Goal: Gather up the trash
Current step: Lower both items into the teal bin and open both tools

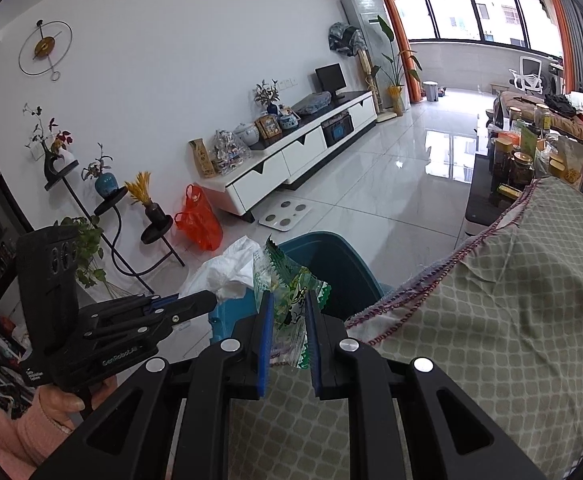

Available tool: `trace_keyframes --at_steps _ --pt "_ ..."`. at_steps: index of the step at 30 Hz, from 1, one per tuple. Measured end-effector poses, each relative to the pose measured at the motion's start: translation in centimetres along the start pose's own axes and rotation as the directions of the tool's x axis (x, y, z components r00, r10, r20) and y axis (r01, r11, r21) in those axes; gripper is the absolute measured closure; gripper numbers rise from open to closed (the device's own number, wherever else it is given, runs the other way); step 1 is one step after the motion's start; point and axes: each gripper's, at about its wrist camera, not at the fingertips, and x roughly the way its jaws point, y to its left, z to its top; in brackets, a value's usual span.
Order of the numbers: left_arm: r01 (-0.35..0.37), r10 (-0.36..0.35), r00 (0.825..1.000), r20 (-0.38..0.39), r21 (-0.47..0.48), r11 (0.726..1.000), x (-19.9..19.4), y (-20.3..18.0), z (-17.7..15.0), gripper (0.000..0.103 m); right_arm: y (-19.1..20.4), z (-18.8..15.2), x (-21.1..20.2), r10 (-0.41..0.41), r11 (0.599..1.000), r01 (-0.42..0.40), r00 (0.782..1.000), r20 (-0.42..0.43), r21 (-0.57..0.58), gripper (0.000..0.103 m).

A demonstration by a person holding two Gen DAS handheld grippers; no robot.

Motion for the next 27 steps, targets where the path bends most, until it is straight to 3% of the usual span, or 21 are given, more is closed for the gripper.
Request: trace_keyframes --at_steps 17,27 --pt "-0.020 0.018 0.999 -0.045 -0.036 0.999 2.8 1.4 -0.1 0.090 -0.5 1.0 4.8 -0.034 0.998 0.038 0.995 -0.090 0.043 0.087" --pt "0.001 -0.006 0.997 -0.077 -0.067 0.998 4.8 2.4 -0.4 0.088 -0.7 1.2 6.4 -0.039 0.996 0.048 0.992 -0.116 0.081 0.077"
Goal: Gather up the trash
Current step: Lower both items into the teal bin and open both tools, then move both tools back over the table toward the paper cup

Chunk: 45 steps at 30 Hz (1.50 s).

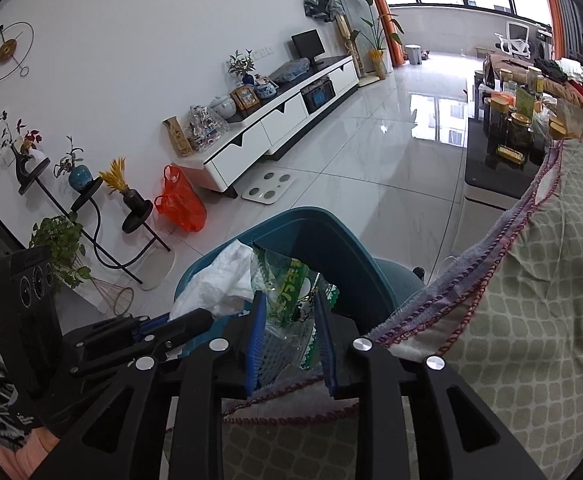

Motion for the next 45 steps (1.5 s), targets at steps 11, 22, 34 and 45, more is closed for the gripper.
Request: trace_keyframes --at_steps 11,22,34,45 --pt "0.018 -0.018 1.000 -0.012 -0.007 1.000 1.2 -0.4 -0.2 0.076 -0.7 -0.2 -0.4 0.004 1.000 -0.004 1.000 0.012 0.030 0.066" --pt "0.068 -0.069 0.996 0.054 0.024 0.997 -1.4 -1.3 -0.1 0.065 -0.8 -1.0 -3.4 0.037 0.999 -0.039 0.997 0.065 0.025 0.066" --pt "0.228 -0.245 0.967 0.069 0.192 0.954 -3.6 -8.0 -1.1 0.054 -3.6 -4.8 -12.2 -0.048 0.999 0.043 0.979 0.200 0.028 0.060" --pt "0.358 -0.365 0.930 -0.040 0.321 0.877 -1.8 -15.9 -3.0 0.048 -9.8 -10.0 -20.5 -0.262 0.959 0.217 0.925 0.276 0.182 0.055"
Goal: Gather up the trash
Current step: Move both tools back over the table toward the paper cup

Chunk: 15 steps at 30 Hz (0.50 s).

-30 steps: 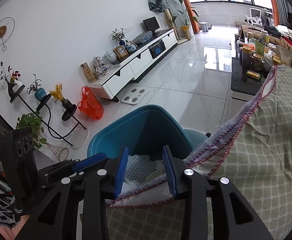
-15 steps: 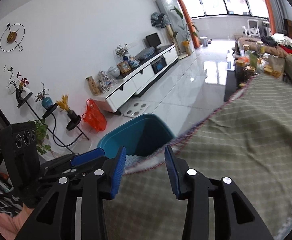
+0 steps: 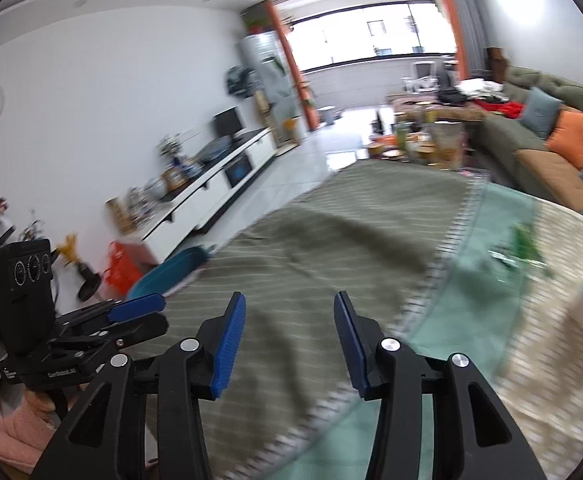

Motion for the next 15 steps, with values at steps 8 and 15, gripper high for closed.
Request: trace_keyframes --at_steps 8,15 --pt "0.079 -0.075 0.995 -0.064 0.064 0.995 4.0 -4.3 0.8 0.047 -6.0 -2.0 -3.8 -0.109 0.989 0.105 0.993 0.036 0.105 0.054" --pt "0.127 -0.116 0.987 -0.107 0.102 0.987 6.8 -7.0 1.7 0.047 -10.7 -2.6 -7.0 -0.211 0.965 0.196 0.975 0.071 0.177 0.050"
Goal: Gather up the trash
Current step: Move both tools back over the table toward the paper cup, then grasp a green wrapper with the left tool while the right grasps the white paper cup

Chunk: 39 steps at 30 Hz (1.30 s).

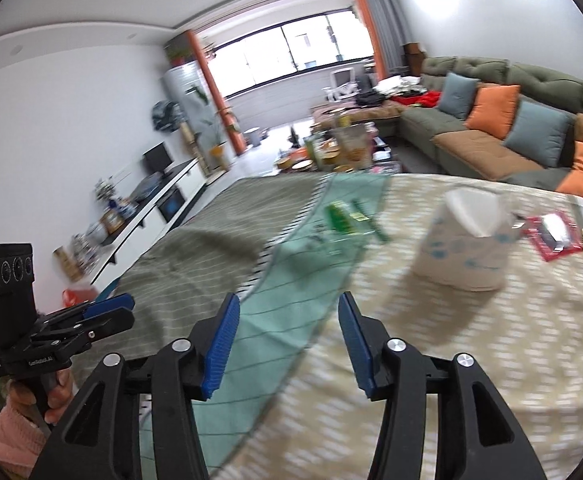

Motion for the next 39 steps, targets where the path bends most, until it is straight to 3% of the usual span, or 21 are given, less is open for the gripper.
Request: trace_keyframes --at_steps 8,11,16,29,35,39 --pt "0.054 -0.052 0.997 -0.051 0.036 0.998 4.2 -2.8 2.5 0.047 -5.1 1.3 -1.4 -0.128 0.990 0.126 0.991 0.048 0.060 0.038" --pt "0.064 -0.061 0.996 -0.068 0.045 0.997 5.6 -3.6 3.3 0.047 -6.9 1.9 -1.2 -0.171 0.982 0.165 0.984 0.055 0.087 0.030" --pt "0.064 -0.059 0.995 -0.084 0.053 0.997 8.2 -4.5 4.8 0.047 -9.0 2.9 -0.2 -0.212 0.973 0.205 0.976 0.053 0.103 0.025" --pt "0.039 -0.032 0.982 -0.189 0.032 0.999 15.9 -5.2 8.2 0.047 -11.0 4.2 3.1 -0.203 0.978 0.204 0.979 -0.016 0.041 0.023" --pt "0.042 -0.041 0.974 -0.223 -0.001 0.999 18.1 -4.7 8.5 0.049 -10.9 4.4 3.2 -0.191 0.981 0.191 0.981 -0.019 0.032 0.044" --pt "0.060 -0.058 0.970 -0.237 -0.001 0.998 18.6 -4.7 8.3 0.068 -11.1 4.3 3.1 -0.188 0.982 0.188 0.982 -0.017 0.033 0.054"
